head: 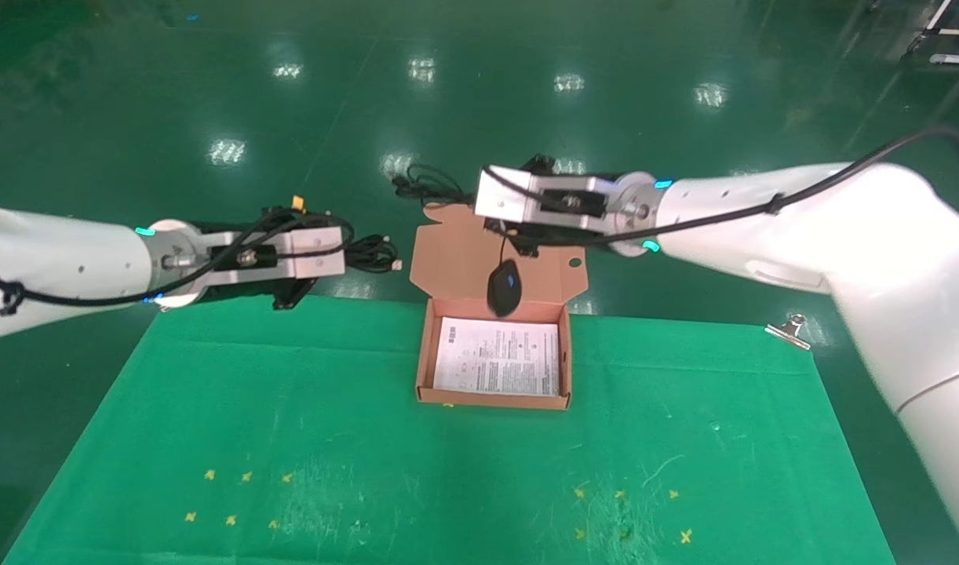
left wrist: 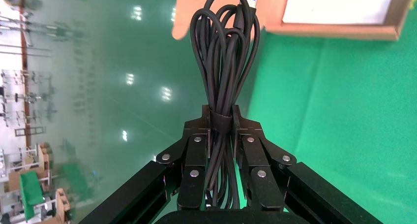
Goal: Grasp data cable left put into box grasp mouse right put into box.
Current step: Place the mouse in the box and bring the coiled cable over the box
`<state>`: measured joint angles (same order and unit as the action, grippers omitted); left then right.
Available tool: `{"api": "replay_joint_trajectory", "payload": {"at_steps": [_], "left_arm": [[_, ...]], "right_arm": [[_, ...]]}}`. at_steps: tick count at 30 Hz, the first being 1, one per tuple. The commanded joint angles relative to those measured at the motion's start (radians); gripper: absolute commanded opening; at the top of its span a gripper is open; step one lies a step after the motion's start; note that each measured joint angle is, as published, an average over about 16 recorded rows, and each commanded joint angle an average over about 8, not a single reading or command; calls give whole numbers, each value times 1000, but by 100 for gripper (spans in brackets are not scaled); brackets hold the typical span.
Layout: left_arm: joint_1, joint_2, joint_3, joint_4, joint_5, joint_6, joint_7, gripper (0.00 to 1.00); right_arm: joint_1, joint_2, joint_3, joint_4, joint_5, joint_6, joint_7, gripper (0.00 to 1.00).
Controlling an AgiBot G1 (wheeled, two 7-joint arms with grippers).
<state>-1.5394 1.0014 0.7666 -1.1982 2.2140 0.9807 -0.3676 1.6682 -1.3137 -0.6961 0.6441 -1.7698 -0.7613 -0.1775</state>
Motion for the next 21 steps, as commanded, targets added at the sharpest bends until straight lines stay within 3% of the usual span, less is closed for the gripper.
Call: {"api": "replay_joint_trajectory", "payload": {"at_steps": [1,11,21], "left_arm": [[11,-6,6,-9,16,10,-15,0],[59,-26,28,-42,88,61,-94,0],[64,-33,28,-57,99,75,-114,0]], "right_arm": [[-10,-16,-4,-27,0,5,-9,0],[-45,-45,-54,-83,65,35,-37,0],[-81,-55,-150,-80,218,78,-8,0]]}}
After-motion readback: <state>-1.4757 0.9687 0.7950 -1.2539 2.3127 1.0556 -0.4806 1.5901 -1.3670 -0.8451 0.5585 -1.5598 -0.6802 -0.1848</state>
